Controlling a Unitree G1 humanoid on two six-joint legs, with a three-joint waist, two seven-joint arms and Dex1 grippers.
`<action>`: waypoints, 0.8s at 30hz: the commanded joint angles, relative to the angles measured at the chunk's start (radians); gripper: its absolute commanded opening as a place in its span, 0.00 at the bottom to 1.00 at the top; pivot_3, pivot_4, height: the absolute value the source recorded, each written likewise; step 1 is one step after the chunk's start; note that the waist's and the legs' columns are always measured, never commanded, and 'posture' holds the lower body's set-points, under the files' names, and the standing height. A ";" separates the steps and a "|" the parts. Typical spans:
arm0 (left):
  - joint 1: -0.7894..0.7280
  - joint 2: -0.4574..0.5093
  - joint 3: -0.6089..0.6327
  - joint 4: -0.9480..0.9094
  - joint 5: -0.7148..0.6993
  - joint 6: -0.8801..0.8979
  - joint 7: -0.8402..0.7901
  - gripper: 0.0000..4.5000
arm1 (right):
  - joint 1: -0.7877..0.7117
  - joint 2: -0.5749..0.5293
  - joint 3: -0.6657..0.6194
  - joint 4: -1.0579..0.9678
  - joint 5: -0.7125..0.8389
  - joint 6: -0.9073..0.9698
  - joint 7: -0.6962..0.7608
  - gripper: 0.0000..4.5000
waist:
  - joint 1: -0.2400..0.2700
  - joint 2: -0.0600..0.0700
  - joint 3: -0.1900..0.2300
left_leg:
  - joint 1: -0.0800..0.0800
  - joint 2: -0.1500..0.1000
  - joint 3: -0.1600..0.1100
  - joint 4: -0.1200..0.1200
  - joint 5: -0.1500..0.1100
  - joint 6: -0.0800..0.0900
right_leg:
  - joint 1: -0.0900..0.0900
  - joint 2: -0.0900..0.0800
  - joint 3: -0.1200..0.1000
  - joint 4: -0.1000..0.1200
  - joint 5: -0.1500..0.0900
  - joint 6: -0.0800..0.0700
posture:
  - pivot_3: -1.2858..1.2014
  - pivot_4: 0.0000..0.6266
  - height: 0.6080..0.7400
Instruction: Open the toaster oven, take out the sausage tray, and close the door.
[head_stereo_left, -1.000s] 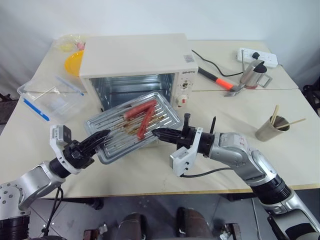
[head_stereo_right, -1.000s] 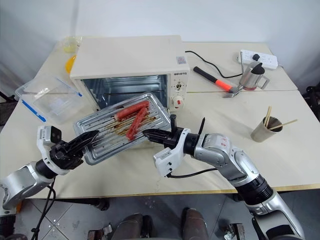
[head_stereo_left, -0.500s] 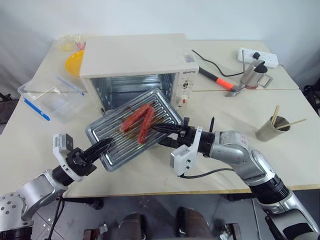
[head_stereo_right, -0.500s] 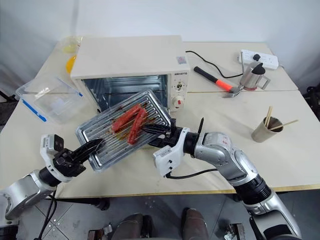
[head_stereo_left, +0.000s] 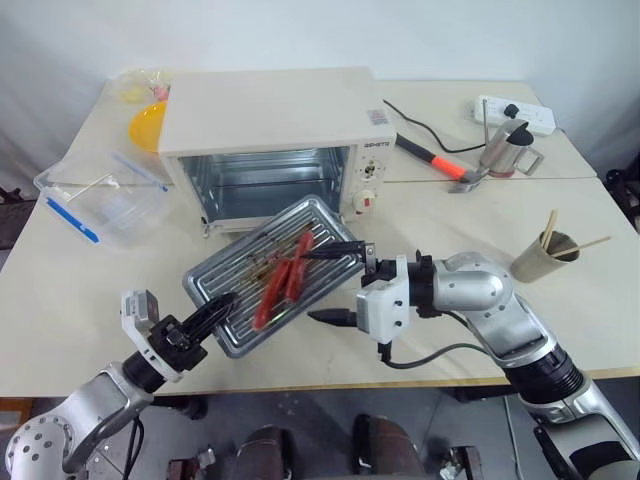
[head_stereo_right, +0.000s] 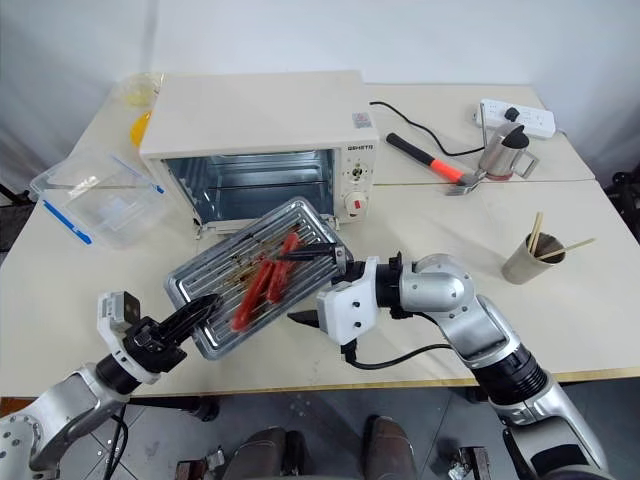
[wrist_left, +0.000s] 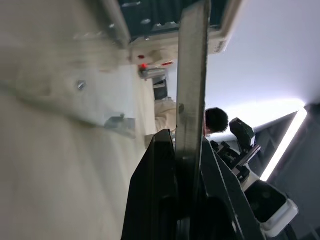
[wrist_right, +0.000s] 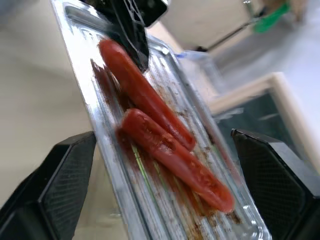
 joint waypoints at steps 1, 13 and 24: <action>0.033 -0.037 0.034 -0.068 -0.013 -0.026 0.019 0.00 | 0.013 -0.024 -0.038 -0.048 0.178 0.061 0.097 0.99 | 0.001 0.000 0.000 | 0.000 0.000 0.000 0.000 0.000 0.000 | 0.000 0.000 0.000 0.000 0.000 0.000 | 0.52 0.24 1.00; 0.218 -0.158 0.045 -0.233 -0.013 -0.134 0.029 0.00 | 0.006 -0.153 -0.145 0.026 0.435 0.337 0.319 0.99 | 0.002 0.000 0.000 | 0.000 0.000 0.000 0.000 -0.002 0.003 | 0.002 0.000 0.001 -0.006 0.000 0.000 | 0.52 0.24 1.00; 0.509 -0.363 0.070 -0.438 -0.013 -0.403 0.009 0.00 | -0.123 -0.029 -0.149 0.629 0.272 0.051 0.471 0.21 | -0.001 0.002 0.001 | 0.001 0.000 0.002 0.001 -0.004 0.005 | 0.006 -0.001 0.002 -0.017 0.000 -0.001 | 0.52 0.24 1.00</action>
